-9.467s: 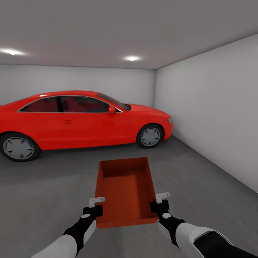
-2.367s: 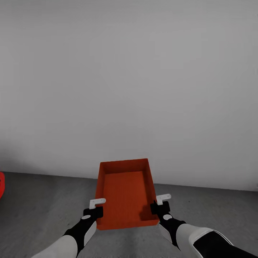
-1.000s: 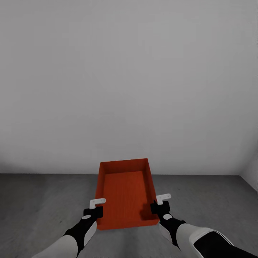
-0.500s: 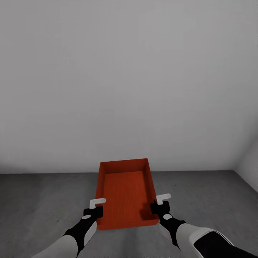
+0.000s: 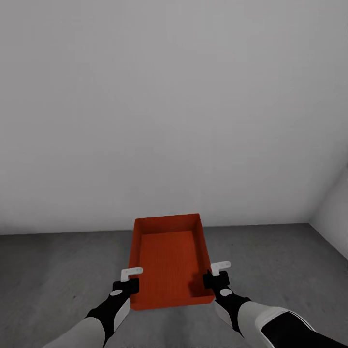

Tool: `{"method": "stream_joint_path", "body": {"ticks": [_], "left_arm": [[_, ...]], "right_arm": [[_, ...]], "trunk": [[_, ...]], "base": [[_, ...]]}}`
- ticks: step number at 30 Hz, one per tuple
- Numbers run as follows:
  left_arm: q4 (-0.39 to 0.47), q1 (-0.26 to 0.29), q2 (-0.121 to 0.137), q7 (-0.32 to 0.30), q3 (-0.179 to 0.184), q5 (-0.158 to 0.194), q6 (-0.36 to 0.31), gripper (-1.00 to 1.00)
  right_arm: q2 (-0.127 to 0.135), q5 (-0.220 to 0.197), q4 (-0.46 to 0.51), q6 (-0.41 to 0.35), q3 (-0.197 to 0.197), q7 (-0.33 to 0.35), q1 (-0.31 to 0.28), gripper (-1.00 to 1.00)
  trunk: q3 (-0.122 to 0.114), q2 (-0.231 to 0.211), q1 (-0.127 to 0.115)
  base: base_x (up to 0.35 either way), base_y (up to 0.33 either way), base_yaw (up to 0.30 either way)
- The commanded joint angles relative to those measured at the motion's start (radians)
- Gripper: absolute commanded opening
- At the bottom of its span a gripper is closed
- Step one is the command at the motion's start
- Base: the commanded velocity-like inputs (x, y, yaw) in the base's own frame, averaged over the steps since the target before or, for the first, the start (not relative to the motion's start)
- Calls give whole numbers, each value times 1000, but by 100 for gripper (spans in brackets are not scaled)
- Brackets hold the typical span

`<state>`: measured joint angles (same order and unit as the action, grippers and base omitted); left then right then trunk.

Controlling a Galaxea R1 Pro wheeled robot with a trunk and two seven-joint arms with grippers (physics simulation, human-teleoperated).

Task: Move the two storage containers from the living room to the garage. In the garage, place one container on the floor and stack the other container on top of it (either order is fine).

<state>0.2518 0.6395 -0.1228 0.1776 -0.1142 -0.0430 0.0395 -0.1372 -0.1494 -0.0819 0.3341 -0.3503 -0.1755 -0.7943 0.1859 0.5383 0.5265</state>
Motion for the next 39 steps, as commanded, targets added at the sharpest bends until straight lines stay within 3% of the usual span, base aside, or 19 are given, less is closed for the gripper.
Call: {"method": "stream_joint_path", "body": {"ticks": [1, 39], "left_arm": [[-3, 0, 15, 31, -12, -5, 3, -100], [-5, 0, 15, 31, -12, -5, 3, -100]], "right_arm": [[-1, -61, 68, 9, 54, -4, -3, -100], [-1, -61, 68, 6, 54, -2, -3, -100]], "trunk": [[4, 2, 0], [65, 2, 0]], "base": [[0, 0, -49], [0, 0, -2]]}}
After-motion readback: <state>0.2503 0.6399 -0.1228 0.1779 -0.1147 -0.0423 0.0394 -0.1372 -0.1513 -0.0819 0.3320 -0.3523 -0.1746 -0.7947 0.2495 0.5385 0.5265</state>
